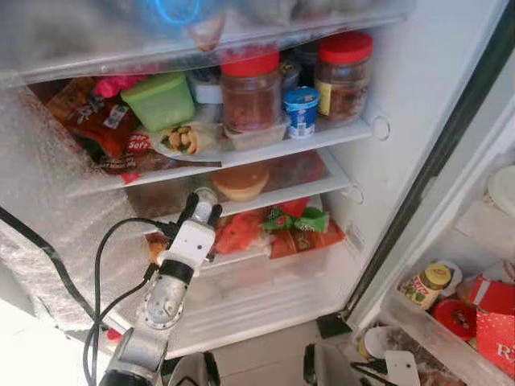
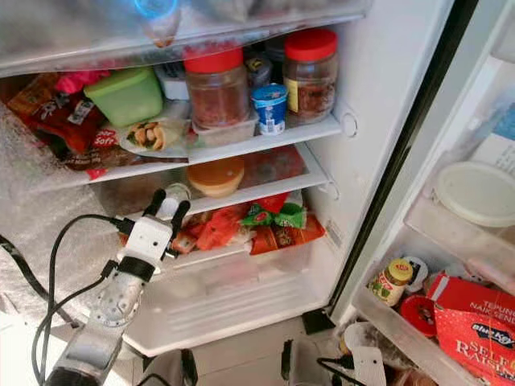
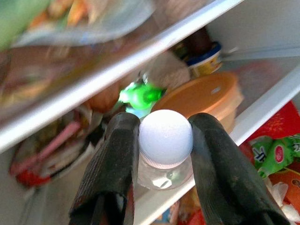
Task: Restocking fridge
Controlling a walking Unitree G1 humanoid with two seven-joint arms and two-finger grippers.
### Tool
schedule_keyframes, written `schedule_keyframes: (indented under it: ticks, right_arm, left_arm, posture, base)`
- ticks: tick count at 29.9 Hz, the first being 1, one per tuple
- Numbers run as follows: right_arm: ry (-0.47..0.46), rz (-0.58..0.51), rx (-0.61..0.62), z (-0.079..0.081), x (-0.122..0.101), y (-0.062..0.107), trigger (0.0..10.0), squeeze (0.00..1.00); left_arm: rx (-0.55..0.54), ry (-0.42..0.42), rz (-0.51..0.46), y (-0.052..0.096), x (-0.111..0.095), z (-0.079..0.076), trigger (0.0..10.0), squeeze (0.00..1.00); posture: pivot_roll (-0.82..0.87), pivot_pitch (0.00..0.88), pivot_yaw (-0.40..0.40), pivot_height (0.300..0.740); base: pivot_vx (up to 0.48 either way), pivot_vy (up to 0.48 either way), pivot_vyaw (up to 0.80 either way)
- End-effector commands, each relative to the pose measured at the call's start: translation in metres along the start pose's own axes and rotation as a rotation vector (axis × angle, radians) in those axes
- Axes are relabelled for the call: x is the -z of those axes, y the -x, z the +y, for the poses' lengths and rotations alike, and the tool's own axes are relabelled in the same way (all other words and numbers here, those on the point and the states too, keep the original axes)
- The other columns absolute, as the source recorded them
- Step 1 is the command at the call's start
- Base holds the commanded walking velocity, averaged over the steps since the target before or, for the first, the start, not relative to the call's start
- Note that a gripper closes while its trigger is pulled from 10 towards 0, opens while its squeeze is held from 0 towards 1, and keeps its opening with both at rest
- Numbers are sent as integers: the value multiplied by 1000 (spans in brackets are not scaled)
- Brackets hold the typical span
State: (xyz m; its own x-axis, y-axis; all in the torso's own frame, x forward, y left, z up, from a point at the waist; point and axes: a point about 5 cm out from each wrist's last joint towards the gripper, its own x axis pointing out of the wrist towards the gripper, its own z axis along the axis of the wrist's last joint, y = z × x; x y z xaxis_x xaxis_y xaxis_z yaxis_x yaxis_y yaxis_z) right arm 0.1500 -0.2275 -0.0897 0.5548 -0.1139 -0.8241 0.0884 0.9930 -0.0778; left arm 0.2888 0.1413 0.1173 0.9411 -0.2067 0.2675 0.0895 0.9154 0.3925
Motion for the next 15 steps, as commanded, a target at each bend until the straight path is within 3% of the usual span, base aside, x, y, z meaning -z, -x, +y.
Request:
schedule_keyframes:
  ticks: [1, 9, 15]
  right_arm:
    - [-16, 11, -26, 7, 5, 0, 10000, 0]
    - [-17, 5, -26, 6, 5, 1, 10000, 0]
    - [-12, 9, -23, 3, 6, 1, 10000, 0]
  left_arm:
    - [-67, 52, 3, -2, 3, 12, 10000, 0]
    - [-146, 177, 28, -5, 18, 26, 10000, 0]
    - [-145, 298, 57, -13, 25, 25, 10000, 0]
  posture:
    - [-69, 64, 58, 615]
    - [-82, 74, 46, 615]
    - [-89, 82, 41, 615]
  base:
    - [0, 0, 0]
    - [0, 0, 0]
    - [0, 0, 0]
